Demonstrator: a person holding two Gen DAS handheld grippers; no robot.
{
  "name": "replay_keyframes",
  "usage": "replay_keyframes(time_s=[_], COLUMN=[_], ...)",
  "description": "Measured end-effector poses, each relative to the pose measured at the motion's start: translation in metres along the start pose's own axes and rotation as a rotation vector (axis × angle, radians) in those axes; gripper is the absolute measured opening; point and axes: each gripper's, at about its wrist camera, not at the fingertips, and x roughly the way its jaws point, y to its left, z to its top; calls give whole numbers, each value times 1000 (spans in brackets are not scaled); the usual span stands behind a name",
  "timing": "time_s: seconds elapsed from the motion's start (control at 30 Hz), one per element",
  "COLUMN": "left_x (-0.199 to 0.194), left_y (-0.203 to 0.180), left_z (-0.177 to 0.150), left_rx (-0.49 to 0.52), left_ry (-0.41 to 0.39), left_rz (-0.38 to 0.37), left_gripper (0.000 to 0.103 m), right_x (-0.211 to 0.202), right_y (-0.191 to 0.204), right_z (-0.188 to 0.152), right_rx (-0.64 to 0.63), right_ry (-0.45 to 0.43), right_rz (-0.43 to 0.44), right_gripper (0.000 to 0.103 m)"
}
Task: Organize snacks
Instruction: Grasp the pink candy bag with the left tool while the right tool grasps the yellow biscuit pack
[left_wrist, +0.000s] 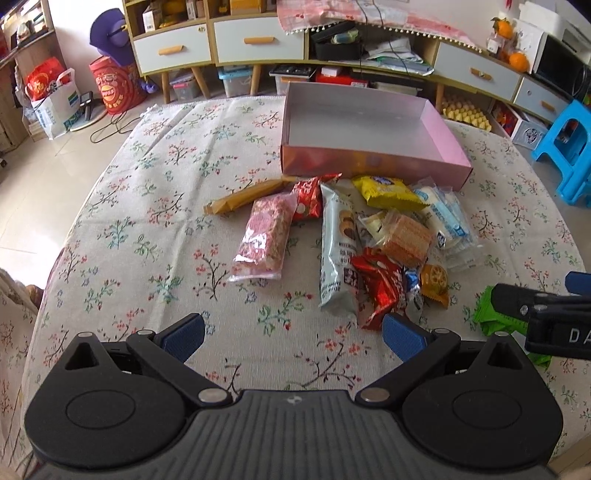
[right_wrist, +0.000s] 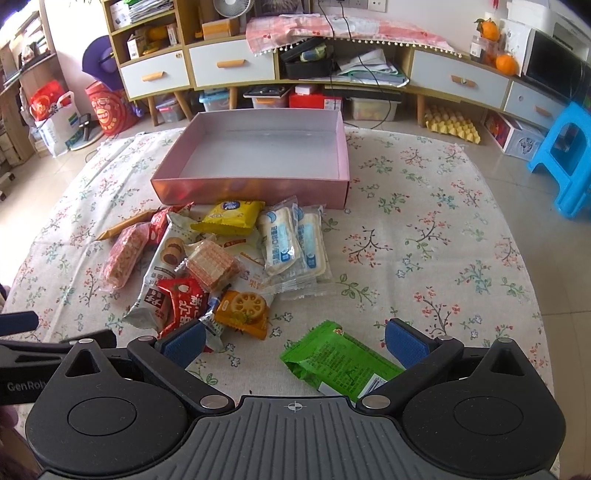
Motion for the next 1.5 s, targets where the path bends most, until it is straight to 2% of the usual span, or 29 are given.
replay_keyframes(time_s=[0.23, 0.33, 0.43, 0.5, 0.6, 0.9, 1.1, 1.2, 1.27, 1.33, 1.5], left_x=[5, 7, 13, 15, 21, 45, 63, 70, 73, 78, 86], left_y=[8, 13, 17, 18, 20, 47, 58, 63, 66, 68, 71], left_z=[16, 27, 40, 47, 55, 59, 63, 66, 66, 66, 65], left_rx=[26, 32, 27, 31, 29, -80, -123, -129, -135, -141, -145], left_ry=[-45, -41, -15, -28, -34, 4, 28, 28, 28, 45, 64], left_rz=[-21, -56, -86, -74, -58, -177, -220, -236, -259, -265, -258], left_gripper=[103, 103, 103, 103, 100, 89, 76, 68, 65, 60, 51], right_x=[13, 16, 23, 30, 38, 62, 82, 90, 99, 107, 122], right_y=[-9, -16, -23, -25, -22, -30, -29, -24, -19, -14, -5], right_z=[15, 29, 39, 44, 51, 68, 81, 86, 88, 90, 94], right_rx=[8, 35, 73, 107, 120, 251, 331, 351, 360, 364, 360], right_ry=[31, 48, 68, 102, 128, 126, 137, 131, 134, 137, 130], right_rz=[24, 54, 119, 179, 216, 364, 454, 477, 478, 462, 392], right_gripper=[103, 103, 103, 102, 102, 100, 88, 77, 67, 63, 57])
